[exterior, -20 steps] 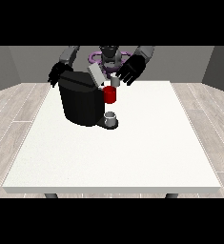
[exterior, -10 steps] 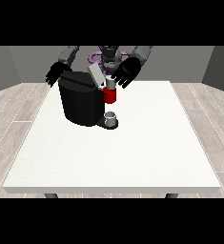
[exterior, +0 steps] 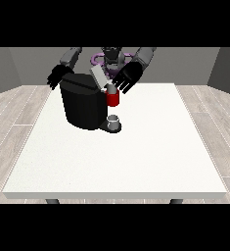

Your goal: Insert the coffee pod into the coffee machine and close the lid

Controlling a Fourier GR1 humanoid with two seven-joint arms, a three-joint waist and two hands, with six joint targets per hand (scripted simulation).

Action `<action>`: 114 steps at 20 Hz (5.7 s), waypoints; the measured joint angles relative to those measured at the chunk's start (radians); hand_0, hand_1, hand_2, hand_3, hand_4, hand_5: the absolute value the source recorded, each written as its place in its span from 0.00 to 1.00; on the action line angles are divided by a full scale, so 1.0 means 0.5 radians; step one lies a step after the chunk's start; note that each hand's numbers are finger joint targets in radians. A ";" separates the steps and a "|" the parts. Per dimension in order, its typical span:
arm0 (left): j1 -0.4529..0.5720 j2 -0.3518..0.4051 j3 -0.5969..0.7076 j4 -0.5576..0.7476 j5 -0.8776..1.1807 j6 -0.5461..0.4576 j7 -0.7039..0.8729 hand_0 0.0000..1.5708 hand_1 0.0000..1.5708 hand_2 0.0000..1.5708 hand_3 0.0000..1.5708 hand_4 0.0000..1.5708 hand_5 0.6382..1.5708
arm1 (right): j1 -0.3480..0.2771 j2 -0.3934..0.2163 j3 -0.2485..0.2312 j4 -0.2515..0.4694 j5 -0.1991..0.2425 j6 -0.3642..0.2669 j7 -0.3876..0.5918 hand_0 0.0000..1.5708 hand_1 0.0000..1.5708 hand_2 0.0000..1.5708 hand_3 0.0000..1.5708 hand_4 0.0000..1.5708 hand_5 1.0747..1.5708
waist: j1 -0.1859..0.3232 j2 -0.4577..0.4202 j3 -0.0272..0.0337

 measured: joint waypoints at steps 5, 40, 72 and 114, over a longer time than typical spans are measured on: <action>-0.022 -0.003 -0.002 0.009 -0.017 -0.012 0.012 0.75 0.75 0.79 0.76 0.31 1.00 | -0.010 0.007 -0.010 0.016 -0.001 -0.019 -0.039 0.00 0.00 0.00 0.00 0.29 1.00 | 0.011 0.024 0.000; 0.004 0.039 -0.083 -0.022 -0.185 -0.090 -0.105 0.00 0.00 0.00 0.00 0.00 1.00 | -0.027 -0.052 -0.089 0.094 -0.044 0.021 -0.116 0.00 0.00 0.00 0.00 0.26 1.00 | 0.053 0.049 0.007; 0.645 -0.493 0.367 -0.132 0.419 -0.208 -0.152 0.00 0.00 0.00 0.00 0.00 1.00 | 0.436 -0.085 -0.226 0.260 -0.120 0.025 -0.170 0.00 0.00 0.00 0.00 0.28 1.00 | 0.474 -0.711 -0.001; 1.754 -0.801 0.209 -1.308 1.207 -0.280 0.096 0.00 0.00 0.00 0.00 0.00 1.00 | -0.222 -0.293 -0.130 0.283 -0.083 0.464 0.067 0.00 0.00 0.00 0.00 0.00 1.00 | 0.872 -0.572 0.001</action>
